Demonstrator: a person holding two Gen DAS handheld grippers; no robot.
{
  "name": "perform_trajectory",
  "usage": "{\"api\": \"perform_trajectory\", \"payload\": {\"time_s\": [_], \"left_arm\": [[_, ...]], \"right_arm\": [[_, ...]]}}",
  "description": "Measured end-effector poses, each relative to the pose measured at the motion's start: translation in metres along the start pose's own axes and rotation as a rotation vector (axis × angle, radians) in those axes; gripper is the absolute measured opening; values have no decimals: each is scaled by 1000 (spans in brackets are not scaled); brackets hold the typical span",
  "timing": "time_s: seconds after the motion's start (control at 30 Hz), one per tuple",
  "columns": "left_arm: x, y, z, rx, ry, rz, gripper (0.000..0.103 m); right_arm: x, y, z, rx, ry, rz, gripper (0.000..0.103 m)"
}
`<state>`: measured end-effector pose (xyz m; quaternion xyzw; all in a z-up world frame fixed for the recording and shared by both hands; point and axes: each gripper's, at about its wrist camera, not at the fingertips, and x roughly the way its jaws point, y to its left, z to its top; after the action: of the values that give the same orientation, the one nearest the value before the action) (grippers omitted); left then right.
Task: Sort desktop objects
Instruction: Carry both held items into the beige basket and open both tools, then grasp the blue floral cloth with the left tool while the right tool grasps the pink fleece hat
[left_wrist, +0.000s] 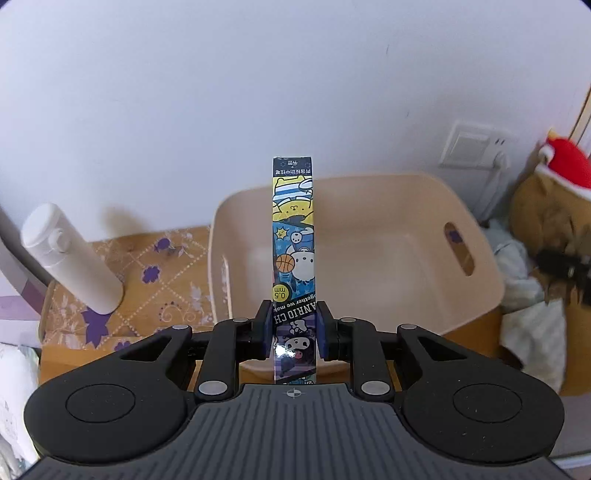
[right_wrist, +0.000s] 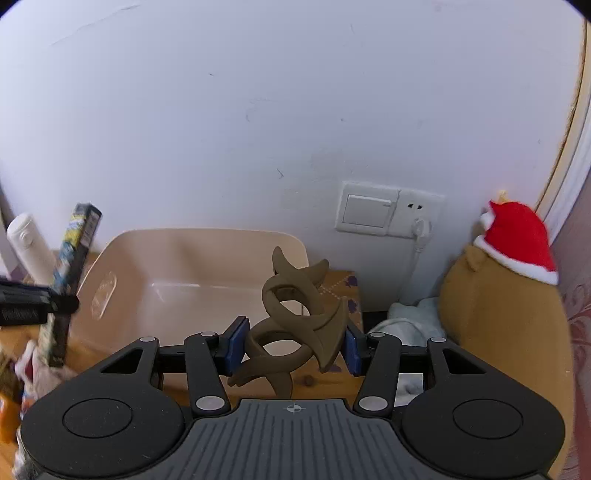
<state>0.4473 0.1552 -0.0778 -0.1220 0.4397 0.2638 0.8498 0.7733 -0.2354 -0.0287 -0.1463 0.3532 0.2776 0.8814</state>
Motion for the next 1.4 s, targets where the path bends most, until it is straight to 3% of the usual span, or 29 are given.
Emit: {"api": "perform_trajectory", "payload": {"time_s": [0.1, 0.27, 0.63, 0.7, 0.73, 0.77, 0.8, 0.87, 0.9, 1.1, 1.23, 1.4], "left_arm": [[24, -2, 4, 11, 36, 7, 23], [58, -8, 6, 46, 77, 12, 23], [103, -14, 8, 84, 154, 11, 23], [106, -12, 6, 89, 166, -21, 23], [106, -10, 5, 96, 166, -39, 25], [105, -9, 4, 100, 161, -46, 33], [103, -9, 4, 105, 156, -42, 49], [97, -8, 3, 111, 131, -39, 67], [93, -6, 2, 112, 110, -44, 69], [72, -3, -1, 103, 57, -40, 73], [54, 3, -8, 94, 33, -53, 74], [34, 13, -28, 106, 5, -22, 77]], "right_arm": [[18, -2, 9, 62, 1, 33, 49], [58, 13, 16, 49, 28, 33, 49], [151, 44, 5, -30, 202, 17, 49], [158, 47, 1, -43, 230, 16, 49], [161, 48, 0, -47, 242, 16, 49], [163, 48, -2, -49, 249, 17, 49], [163, 49, -3, -63, 250, 27, 49], [161, 48, -5, -72, 240, 30, 62], [160, 47, -6, -71, 236, 44, 65], [140, 43, -11, -45, 201, 79, 80], [118, 37, -16, -20, 158, 102, 102], [85, 22, -27, -37, 57, 202, 103]]}}
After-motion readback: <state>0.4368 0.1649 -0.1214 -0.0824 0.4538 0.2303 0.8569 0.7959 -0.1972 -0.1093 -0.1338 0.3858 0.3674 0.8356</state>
